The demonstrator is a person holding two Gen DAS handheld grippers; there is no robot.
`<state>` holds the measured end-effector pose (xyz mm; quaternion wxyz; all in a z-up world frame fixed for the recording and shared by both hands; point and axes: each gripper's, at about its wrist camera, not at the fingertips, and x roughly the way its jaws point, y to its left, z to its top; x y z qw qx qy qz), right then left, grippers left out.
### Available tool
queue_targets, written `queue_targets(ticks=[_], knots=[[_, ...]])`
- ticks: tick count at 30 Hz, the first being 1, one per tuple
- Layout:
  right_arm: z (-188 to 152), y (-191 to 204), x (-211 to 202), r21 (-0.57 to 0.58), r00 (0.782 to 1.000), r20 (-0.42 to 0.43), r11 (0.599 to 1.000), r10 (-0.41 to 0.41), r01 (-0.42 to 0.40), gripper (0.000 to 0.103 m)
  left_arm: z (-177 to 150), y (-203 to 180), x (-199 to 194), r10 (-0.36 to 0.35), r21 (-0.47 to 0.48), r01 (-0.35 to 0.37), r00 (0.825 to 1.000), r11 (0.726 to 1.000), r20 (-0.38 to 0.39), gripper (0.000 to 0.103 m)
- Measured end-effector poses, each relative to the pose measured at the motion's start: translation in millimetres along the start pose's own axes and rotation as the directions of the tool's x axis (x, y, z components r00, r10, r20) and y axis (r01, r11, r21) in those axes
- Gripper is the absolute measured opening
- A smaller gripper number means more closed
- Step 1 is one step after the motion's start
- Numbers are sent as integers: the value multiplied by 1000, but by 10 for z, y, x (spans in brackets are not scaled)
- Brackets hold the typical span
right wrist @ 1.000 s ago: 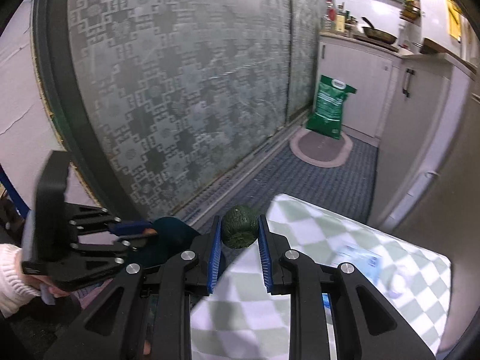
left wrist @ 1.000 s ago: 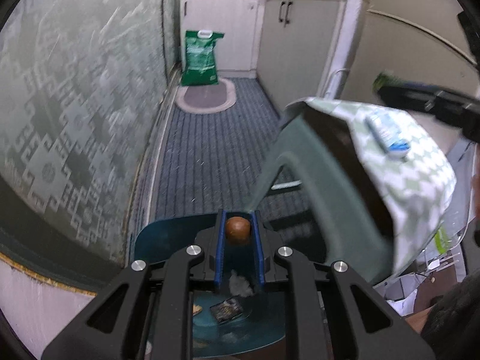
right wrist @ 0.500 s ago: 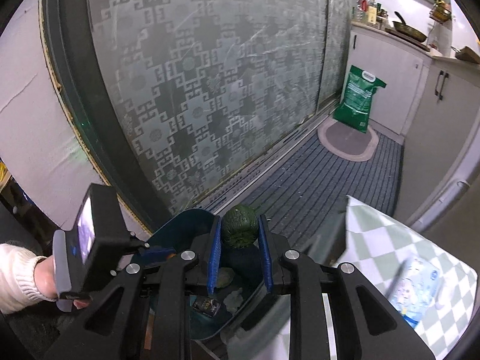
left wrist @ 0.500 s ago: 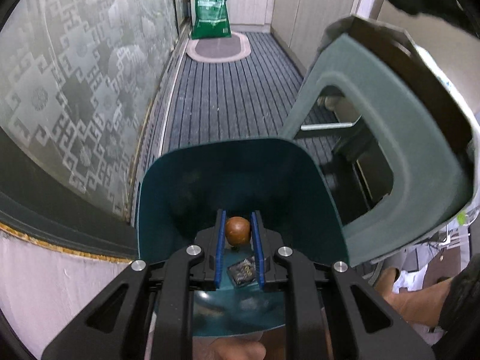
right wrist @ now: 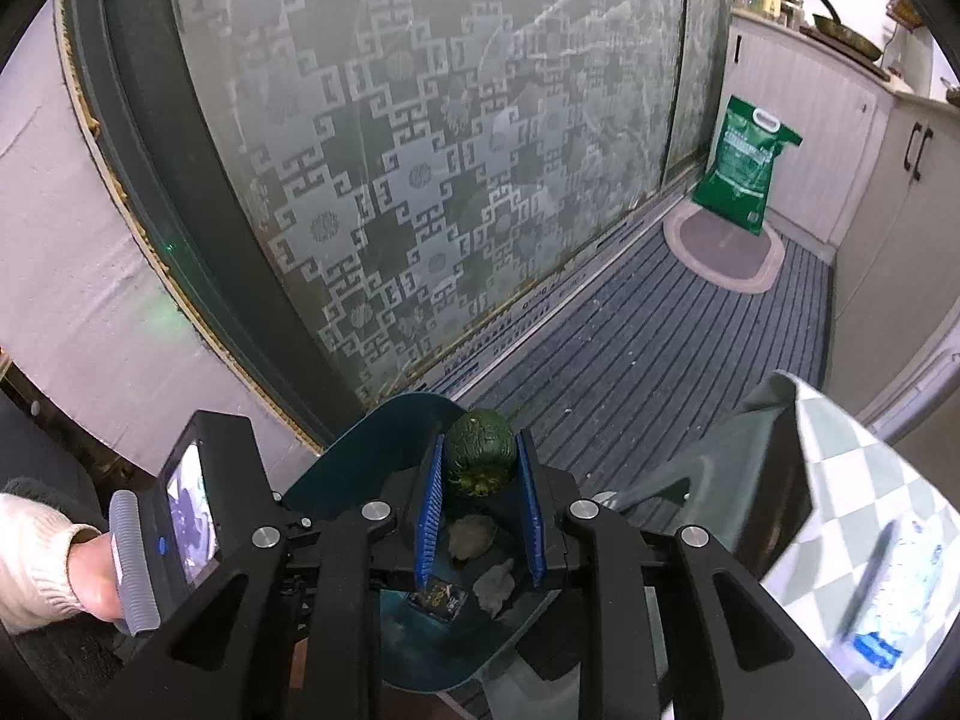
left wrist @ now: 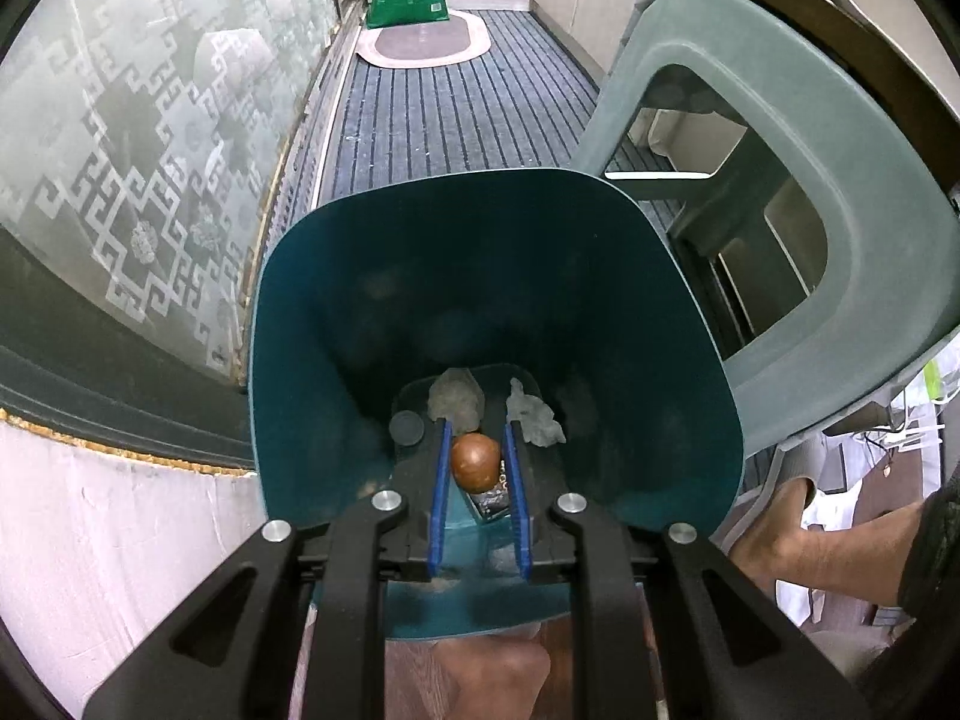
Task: Collect trash
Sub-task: 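Carry the nut and avocado over the teal bin and open both grippers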
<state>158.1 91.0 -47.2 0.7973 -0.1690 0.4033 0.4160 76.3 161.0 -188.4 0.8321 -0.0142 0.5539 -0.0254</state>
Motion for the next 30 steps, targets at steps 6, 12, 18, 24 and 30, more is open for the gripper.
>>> queue_targets(ticks=[6, 12, 18, 24, 30], knots=[[-8, 48, 181, 7, 999, -36, 1000, 3, -3, 23, 9, 127, -176, -4, -29, 5, 999, 1000, 40, 23], [-52, 111, 352, 5, 997, -74, 1000, 13, -13, 23, 57, 226, -507, 26, -52, -19, 991, 998, 132, 23], [-144, 222, 588, -18, 991, -130, 1000, 12, -14, 23, 115, 339, -953, 41, -91, -18, 966, 996, 255, 15], [-291, 344, 825, -51, 980, -201, 999, 6, -16, 23, 171, 416, -1290, 41, -129, 2, 943, 992, 329, 13], [-532, 454, 1131, -101, 952, -306, 995, -30, -1, 23, 200, 396, -1610, 32, -133, 23, 915, 991, 402, 13]])
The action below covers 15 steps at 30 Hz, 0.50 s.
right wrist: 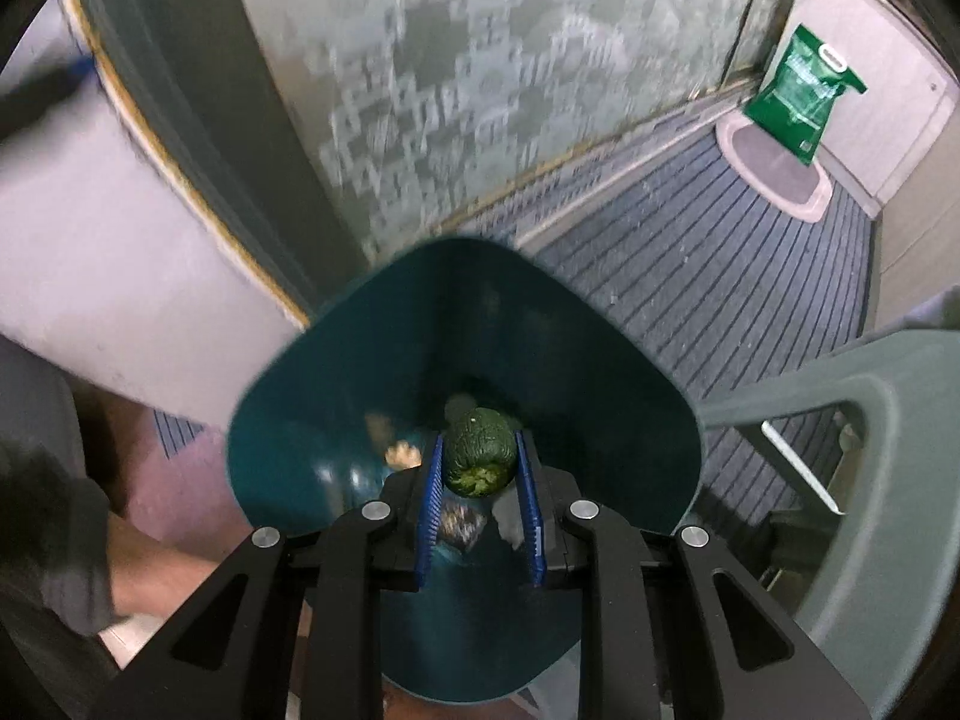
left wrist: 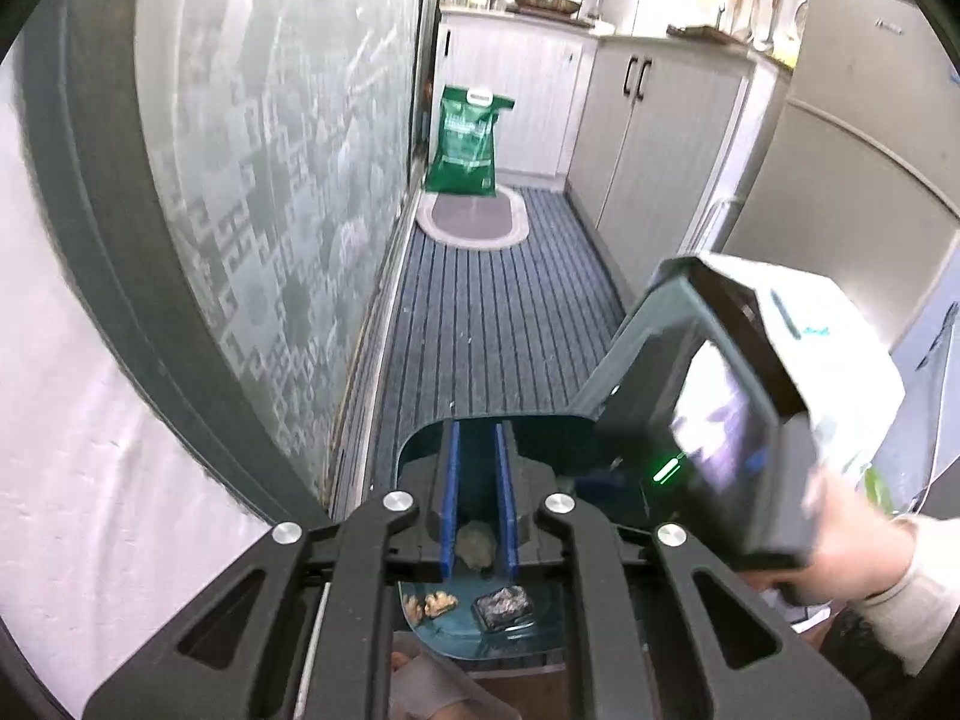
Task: Collect trash
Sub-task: 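Carry the nut and avocado over the teal bin and open both grippers, then move both grippers back from the bin to the table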
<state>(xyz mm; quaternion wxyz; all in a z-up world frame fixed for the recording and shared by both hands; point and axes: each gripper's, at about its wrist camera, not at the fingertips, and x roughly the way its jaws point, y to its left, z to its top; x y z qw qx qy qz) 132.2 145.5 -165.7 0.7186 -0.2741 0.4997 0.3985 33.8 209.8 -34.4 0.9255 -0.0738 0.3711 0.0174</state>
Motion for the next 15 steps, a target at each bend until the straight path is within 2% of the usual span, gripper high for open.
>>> queue_targets(ticks=[4, 9, 12, 15], knots=[[-122, 101, 289, -48, 996, -87, 999, -20, 16, 23, 61, -44, -186, -12, -6, 12, 999, 1000, 45, 13], [-226, 140, 468, -73, 989, -138, 997, -44, 34, 24, 138, -73, -366, -24, -8, 25, 995, 1000, 98, 13], [-283, 182, 508, -87, 986, -160, 996, -46, 32, 41, 169, -58, -417, -28, -19, 31, 993, 999, 113, 13], [-302, 179, 473, -82, 987, -152, 996, -42, 30, 41, 205, -54, -460, -30, -21, 33, 992, 999, 125, 13]])
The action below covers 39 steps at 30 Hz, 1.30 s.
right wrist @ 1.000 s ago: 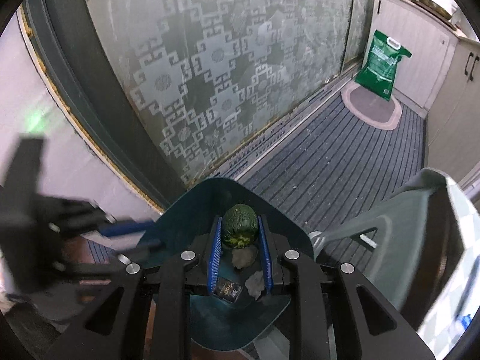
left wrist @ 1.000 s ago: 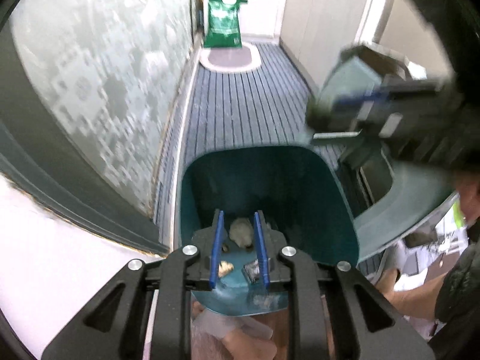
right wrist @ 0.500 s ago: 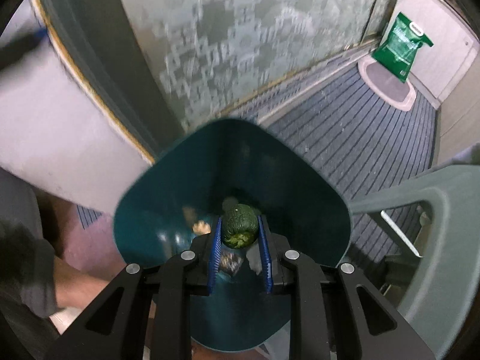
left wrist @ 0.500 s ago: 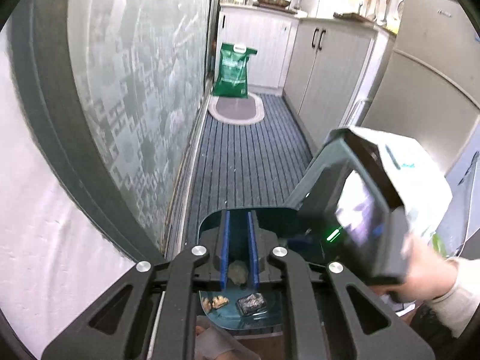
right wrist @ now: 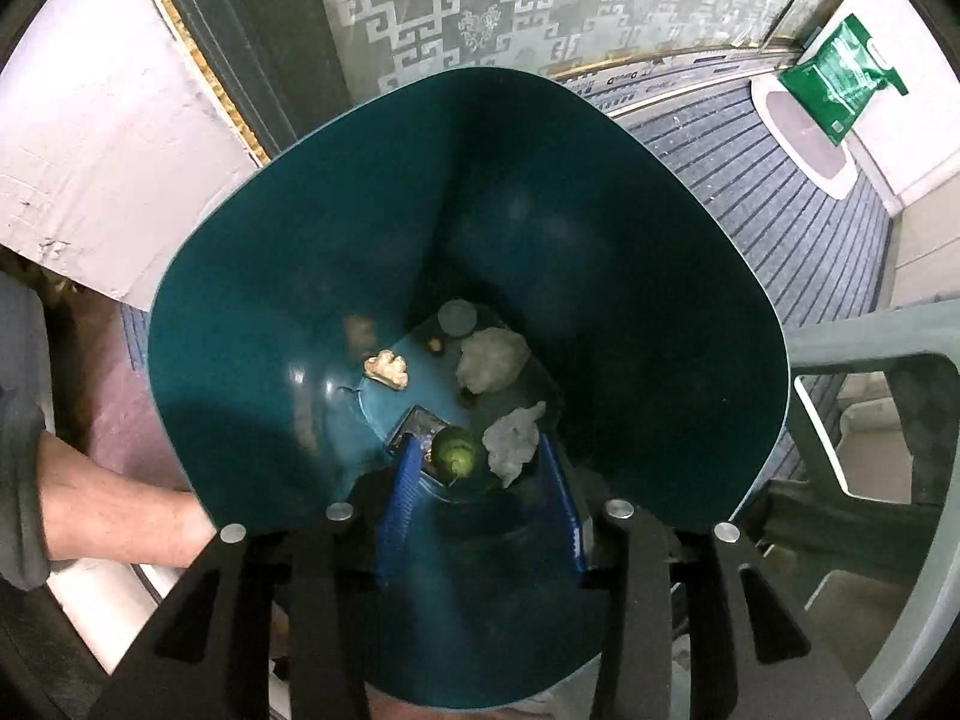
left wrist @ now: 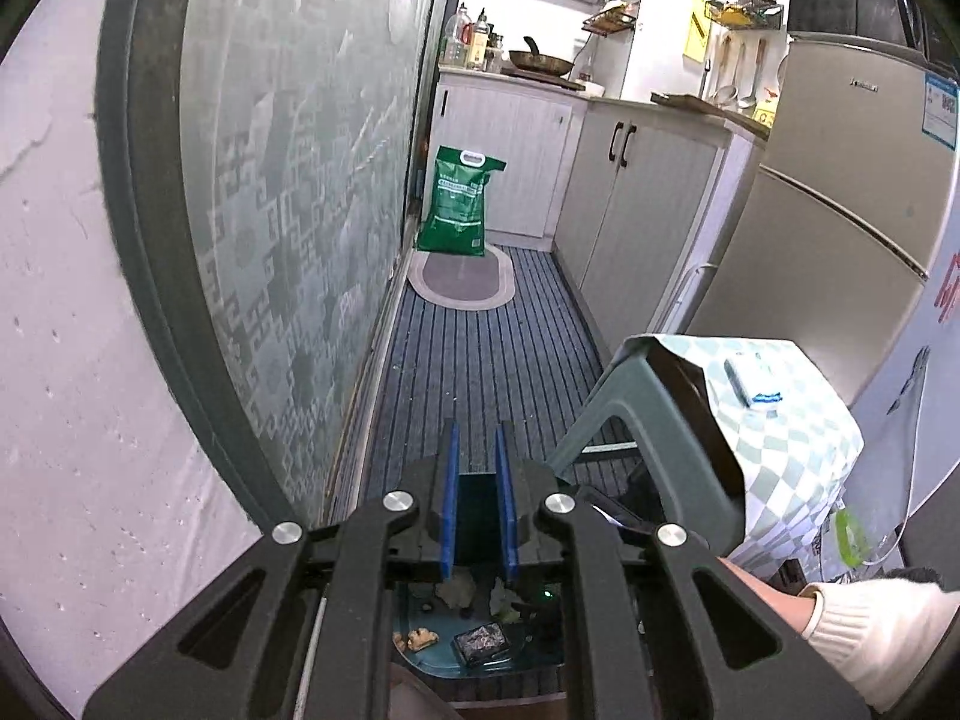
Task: Collect trash
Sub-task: 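Move both grippers back from the bin to the table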
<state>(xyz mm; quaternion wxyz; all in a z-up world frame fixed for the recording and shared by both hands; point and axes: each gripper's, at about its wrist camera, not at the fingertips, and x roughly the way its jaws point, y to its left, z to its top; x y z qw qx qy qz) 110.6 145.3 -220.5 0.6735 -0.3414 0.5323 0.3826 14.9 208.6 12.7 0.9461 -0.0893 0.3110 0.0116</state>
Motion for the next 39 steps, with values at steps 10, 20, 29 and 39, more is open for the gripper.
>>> queue_targets(ticks=[10, 20, 29, 39], knots=[[-8, -134, -649, 35, 986, 166, 999, 26, -32, 41, 158, -117, -117, 3, -10, -2, 998, 1000, 56, 16], [-192, -394, -1779, 92, 909, 418, 995, -10, -31, 41, 303, -451, -171, -27, 11, 26, 995, 1000, 96, 24], [-628, -977, -2460, 216, 827, 552, 976, -105, -20, 41, 369, -839, 3, -59, 41, 56, 995, 998, 84, 32], [-1366, -1733, -2886, 414, 761, 594, 910, -262, -10, 63, 353, -1428, 341, -102, 97, 98, 994, 990, 40, 65]])
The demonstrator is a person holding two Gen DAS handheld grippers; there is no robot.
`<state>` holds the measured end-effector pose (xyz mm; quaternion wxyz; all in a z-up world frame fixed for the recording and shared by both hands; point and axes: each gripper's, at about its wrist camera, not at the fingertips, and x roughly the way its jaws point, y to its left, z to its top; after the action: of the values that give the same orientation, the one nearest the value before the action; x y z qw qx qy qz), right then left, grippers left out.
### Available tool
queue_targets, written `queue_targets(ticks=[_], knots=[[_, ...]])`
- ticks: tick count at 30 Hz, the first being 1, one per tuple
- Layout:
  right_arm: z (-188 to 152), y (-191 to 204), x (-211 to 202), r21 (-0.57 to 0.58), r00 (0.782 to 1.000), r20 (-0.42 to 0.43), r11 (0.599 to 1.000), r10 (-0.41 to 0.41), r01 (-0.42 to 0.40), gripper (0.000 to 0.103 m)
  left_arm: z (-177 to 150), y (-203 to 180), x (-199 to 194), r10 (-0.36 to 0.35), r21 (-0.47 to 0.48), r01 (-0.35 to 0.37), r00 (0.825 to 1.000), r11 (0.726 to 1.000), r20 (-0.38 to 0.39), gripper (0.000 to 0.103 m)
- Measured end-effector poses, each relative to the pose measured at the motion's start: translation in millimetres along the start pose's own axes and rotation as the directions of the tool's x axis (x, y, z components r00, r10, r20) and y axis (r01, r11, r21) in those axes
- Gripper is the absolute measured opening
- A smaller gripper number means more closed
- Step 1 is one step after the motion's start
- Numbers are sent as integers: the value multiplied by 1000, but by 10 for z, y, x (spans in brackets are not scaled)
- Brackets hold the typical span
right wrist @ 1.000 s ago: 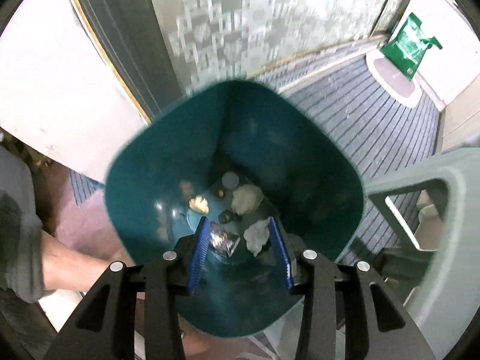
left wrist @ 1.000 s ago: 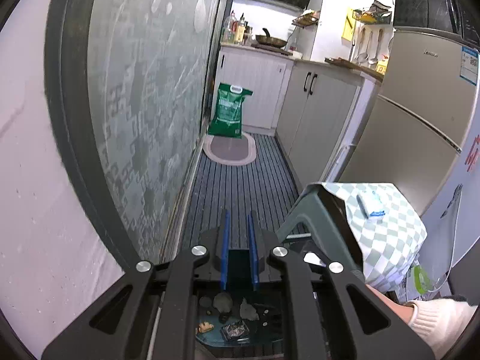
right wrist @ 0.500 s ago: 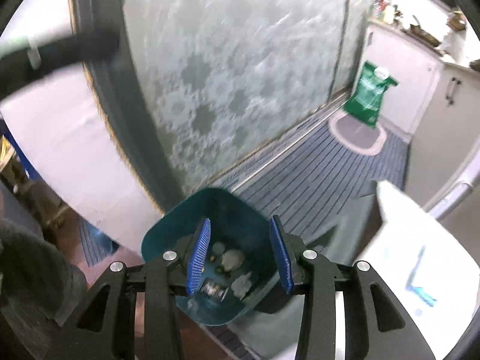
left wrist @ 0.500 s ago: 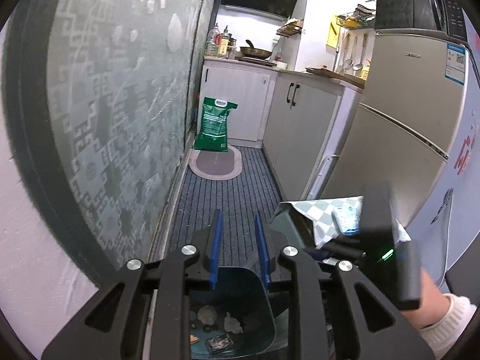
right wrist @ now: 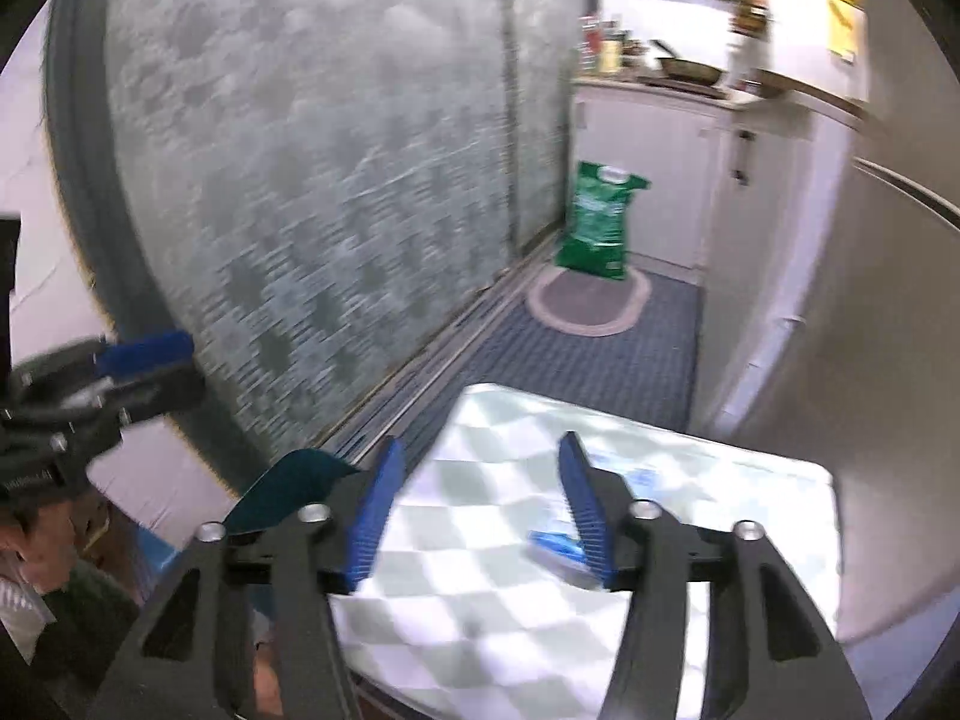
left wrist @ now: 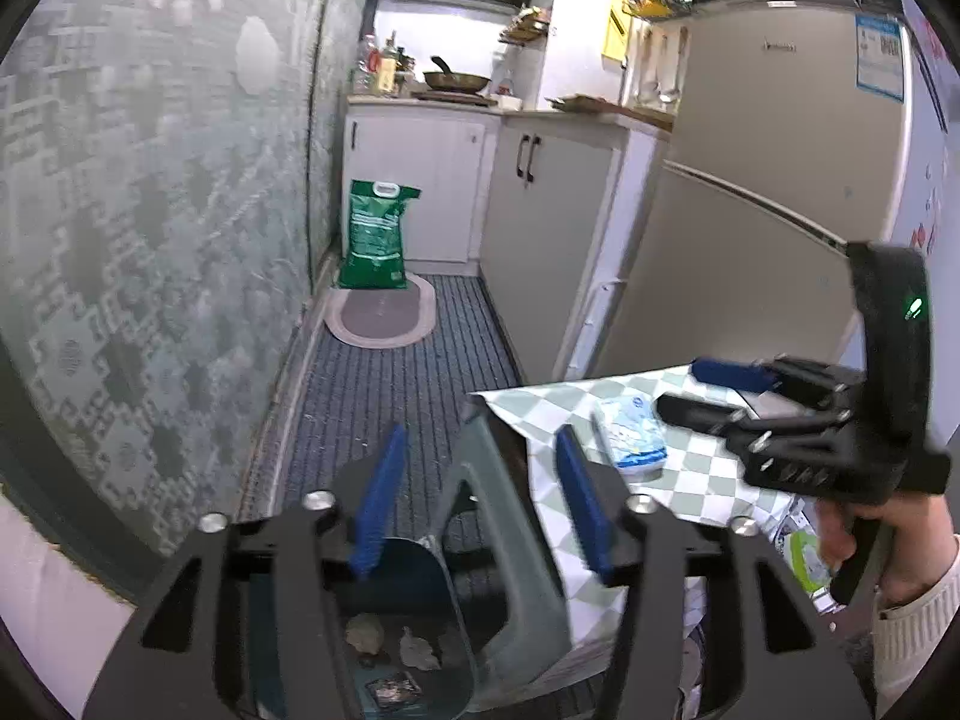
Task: Collect trash
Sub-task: 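Move both grippers back from the bin to the table, then grasp the blue Cinnamoroll tissue pack with the left gripper while the right gripper grasps the clear cup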
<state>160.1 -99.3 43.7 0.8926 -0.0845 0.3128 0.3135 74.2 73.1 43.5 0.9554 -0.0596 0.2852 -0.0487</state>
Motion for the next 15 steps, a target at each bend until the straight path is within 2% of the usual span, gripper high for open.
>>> queue_targets(ticks=[1, 3, 5, 6, 7, 15], knots=[[-23, -117, -60, 22, 1000, 10, 1000, -17, 17, 74, -5, -58, 72, -8, -1, 8, 1000, 1000, -8, 67], [-78, -280, -156, 54, 998, 32, 998, -46, 44, 85, -18, -148, 176, -19, 1, 19, 999, 1000, -25, 72], [-152, -437, -219, 89, 997, 42, 994, -66, 63, 90, -38, -261, 301, -31, 9, 32, 998, 999, -45, 78], [-182, -512, -248, 104, 996, 43, 992, -73, 69, 92, -53, -322, 366, -34, 17, 35, 998, 999, -57, 84], [-219, -587, -282, 119, 996, 45, 990, -80, 74, 93, -69, -397, 437, -31, 28, 33, 997, 999, -68, 88], [-524, -1036, -515, 199, 995, 30, 976, -98, 90, 93, -221, -923, 960, -30, 111, 46, 989, 993, -146, 89]])
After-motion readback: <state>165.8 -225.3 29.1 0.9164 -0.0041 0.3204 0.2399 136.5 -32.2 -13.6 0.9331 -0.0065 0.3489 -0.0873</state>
